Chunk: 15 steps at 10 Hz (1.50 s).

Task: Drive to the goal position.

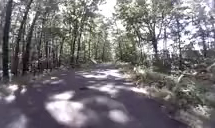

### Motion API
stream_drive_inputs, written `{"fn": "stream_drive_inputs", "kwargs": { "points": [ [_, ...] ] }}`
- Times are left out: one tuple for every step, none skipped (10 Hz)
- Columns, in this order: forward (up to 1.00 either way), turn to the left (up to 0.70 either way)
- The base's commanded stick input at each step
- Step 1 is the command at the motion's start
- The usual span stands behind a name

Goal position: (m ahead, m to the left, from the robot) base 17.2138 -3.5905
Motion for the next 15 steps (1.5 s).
{"fn": "stream_drive_inputs", "kwargs": {
  "points": [
    [0.45, 0.00],
    [0.45, 0.00],
    [0.45, 0.00],
    [0.45, 0.00],
    [0.45, 0.00],
    [0.45, 0.00],
    [0.45, 0.00],
    [0.45, 0.00],
    [0.45, 0.00],
    [0.45, 0.00],
    [0.45, -0.17],
    [0.45, -0.27],
    [0.45, -0.23],
    [0.45, -0.02],
    [0.45, 0.00]
  ]
}}
